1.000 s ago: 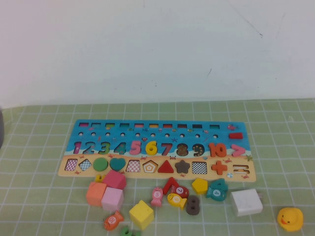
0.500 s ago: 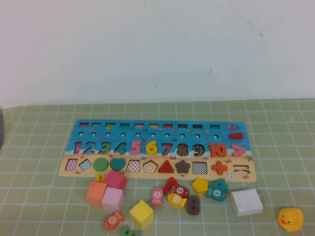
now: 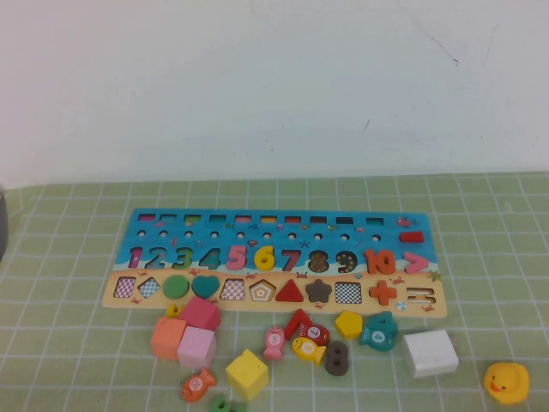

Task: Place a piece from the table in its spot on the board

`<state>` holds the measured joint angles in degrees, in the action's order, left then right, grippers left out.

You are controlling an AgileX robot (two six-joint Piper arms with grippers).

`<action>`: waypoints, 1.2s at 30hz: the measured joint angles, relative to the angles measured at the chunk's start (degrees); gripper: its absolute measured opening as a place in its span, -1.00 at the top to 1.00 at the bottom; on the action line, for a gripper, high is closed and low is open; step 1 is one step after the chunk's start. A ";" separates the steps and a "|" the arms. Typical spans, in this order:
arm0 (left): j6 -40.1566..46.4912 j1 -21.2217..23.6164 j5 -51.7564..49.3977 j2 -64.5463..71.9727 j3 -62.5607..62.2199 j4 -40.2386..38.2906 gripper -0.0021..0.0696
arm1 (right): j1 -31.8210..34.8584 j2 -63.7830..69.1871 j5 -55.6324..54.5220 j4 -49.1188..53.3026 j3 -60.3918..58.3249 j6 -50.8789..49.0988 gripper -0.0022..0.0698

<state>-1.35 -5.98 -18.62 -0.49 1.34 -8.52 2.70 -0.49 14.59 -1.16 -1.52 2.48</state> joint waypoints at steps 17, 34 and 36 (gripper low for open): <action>0.00 0.00 0.00 0.00 0.00 0.00 0.95 | -2.74 0.00 4.83 4.66 0.00 -7.36 0.94; 0.00 0.00 0.00 0.00 0.00 0.00 0.95 | -2.74 0.00 5.31 4.66 0.10 -7.05 0.94; 0.00 0.00 0.00 0.00 0.00 0.00 0.95 | -2.74 0.00 5.31 4.66 0.10 -7.05 0.94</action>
<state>-1.35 -5.98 -18.62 -0.49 1.34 -8.52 -0.04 -0.49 19.90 3.50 -1.42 -4.56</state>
